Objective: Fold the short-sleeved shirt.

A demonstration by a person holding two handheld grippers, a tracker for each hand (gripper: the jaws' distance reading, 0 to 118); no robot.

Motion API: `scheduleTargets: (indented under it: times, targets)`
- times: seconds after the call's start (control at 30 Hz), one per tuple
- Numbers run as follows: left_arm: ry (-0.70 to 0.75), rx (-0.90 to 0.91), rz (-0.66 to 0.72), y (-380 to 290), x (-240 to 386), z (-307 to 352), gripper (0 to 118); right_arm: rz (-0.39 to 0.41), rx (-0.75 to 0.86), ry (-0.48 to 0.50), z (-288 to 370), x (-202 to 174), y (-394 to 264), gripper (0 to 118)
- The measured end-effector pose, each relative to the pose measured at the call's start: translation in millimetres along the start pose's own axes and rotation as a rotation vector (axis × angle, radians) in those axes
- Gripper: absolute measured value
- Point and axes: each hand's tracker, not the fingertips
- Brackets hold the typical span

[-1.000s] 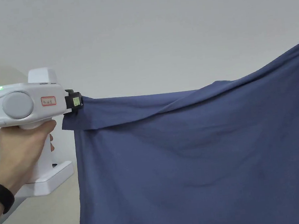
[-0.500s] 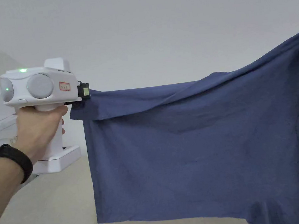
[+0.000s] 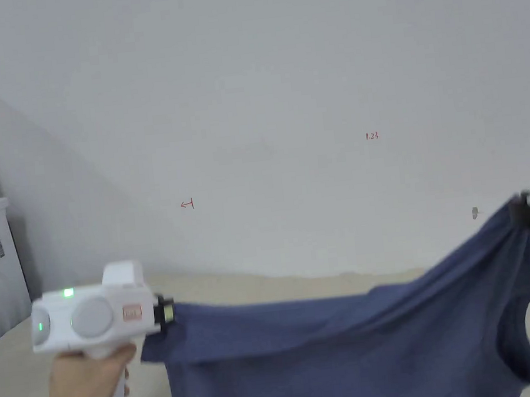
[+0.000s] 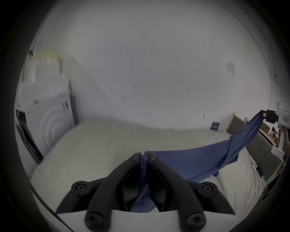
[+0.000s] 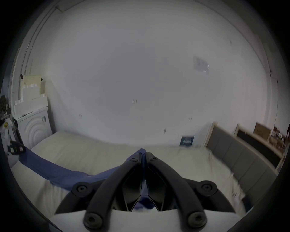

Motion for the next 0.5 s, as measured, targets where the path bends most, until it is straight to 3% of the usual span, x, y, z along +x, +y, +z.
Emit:
scheduleTargets:
  times: [0.1,0.23,0.5]
  targets:
    - [-0.064,-0.09,0.16,-64,-10,-4,9,-0.083,-0.036,0.05,19,-1,-74,3]
    - [-0.081,-0.122,0.12,-131,-17,24,9,-0.122,-0.089,0.086,69,11,-150,3]
    - [-0.137,-0.186,0.249,-265,-47,159,9,-0.239,-0.222,0.07,214,44,-291,3]
